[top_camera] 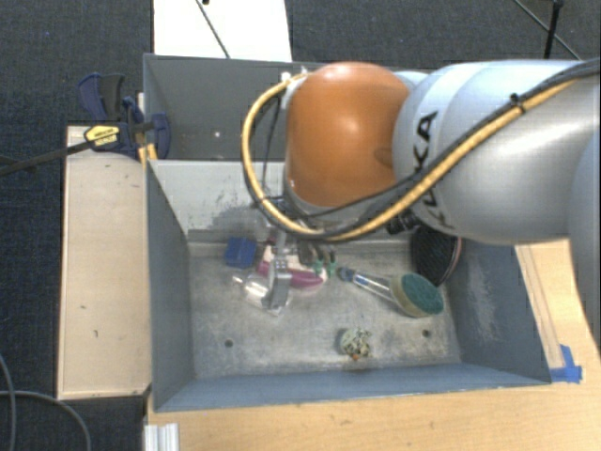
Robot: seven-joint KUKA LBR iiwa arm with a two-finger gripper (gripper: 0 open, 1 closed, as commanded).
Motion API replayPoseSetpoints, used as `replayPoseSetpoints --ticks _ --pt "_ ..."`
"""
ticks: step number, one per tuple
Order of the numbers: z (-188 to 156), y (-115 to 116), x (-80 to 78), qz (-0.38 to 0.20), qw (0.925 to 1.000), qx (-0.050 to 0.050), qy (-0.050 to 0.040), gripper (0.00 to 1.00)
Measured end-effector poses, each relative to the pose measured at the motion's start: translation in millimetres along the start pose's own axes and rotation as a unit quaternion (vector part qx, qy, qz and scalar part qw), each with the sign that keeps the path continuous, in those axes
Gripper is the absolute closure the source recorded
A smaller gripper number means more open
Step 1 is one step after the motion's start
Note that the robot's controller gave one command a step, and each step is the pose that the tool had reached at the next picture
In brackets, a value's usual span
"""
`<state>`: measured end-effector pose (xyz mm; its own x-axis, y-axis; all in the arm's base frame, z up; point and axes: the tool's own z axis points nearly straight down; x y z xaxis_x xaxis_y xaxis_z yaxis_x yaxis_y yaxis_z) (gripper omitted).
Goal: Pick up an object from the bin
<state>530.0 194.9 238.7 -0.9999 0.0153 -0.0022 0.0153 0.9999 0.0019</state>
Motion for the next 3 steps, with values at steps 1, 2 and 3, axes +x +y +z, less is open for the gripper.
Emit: replayPoseSetpoints --ticks 1,2,3 --pt "100 -114 -6.9 -0.058 0.9983 0.003 0.0034 0.0" --pt "63 -86 18.4 -0.164 0.9864 0.0 -0.0011 0.0" --pt "150 -91 -41.1 -0.115 0.9934 0.0 0.0001 0.0"
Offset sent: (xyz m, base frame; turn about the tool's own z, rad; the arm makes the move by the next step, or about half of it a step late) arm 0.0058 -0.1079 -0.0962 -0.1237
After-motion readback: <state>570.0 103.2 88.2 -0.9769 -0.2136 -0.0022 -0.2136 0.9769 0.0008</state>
